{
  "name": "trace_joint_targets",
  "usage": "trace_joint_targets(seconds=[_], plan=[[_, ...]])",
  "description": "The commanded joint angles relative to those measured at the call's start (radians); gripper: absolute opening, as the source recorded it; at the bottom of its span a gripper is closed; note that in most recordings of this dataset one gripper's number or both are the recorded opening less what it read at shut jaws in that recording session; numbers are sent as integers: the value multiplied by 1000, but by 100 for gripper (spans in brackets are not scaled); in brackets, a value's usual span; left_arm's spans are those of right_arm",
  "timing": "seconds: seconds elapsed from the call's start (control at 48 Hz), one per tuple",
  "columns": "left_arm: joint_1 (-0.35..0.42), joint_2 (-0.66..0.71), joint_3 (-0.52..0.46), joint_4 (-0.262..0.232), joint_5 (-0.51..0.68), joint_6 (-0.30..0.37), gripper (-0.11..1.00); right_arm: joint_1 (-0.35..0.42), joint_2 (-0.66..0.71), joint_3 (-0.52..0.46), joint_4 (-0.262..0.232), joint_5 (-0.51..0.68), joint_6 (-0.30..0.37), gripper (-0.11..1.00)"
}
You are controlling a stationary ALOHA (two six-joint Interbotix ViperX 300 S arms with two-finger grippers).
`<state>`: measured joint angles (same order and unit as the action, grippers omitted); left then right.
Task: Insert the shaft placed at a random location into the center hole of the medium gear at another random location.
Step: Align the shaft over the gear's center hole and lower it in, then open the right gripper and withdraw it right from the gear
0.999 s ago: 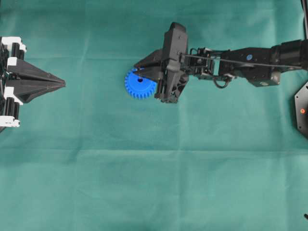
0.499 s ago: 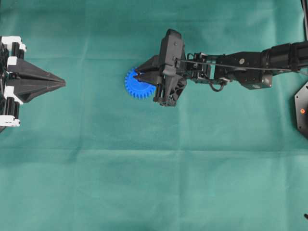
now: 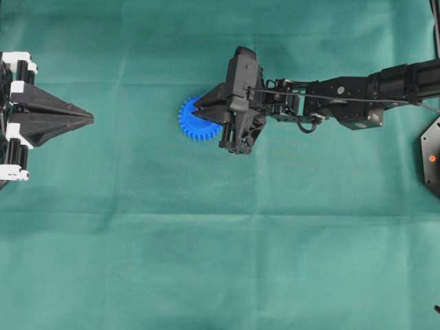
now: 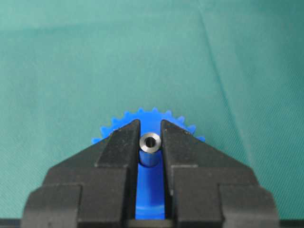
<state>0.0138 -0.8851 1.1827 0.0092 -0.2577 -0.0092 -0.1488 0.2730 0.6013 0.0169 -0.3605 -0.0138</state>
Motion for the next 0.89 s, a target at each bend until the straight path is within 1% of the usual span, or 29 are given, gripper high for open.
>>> trace_joint_targets(seconds=[0.0,0.479,0.583,0.624,0.645,0.812,0.853,0.874], plan=[[3,6,-21,2,-6,0,0,0,-5,-20,3,-17,6,13],[2,6,-21,3,-2,0,0,-2,8,-21,0,-28,5,14],[2,6,-21,2,-2,2,0,-2,8,-23,0,-32,5,15],[3,6,-21,3,-2,0,0,-2,6,-23,0,-35,5,21],[3,6,-21,3,-2,0,0,-2,8,-25,0,-35,5,26],[3,5,-23,2,-2,0,0,0,-21,-21,3,-29,5,78],[3,5,-21,3,-3,0,0,0,-41,-18,2,-25,2,87],[3,5,-23,3,-2,2,0,0,-51,-15,2,-23,2,89]])
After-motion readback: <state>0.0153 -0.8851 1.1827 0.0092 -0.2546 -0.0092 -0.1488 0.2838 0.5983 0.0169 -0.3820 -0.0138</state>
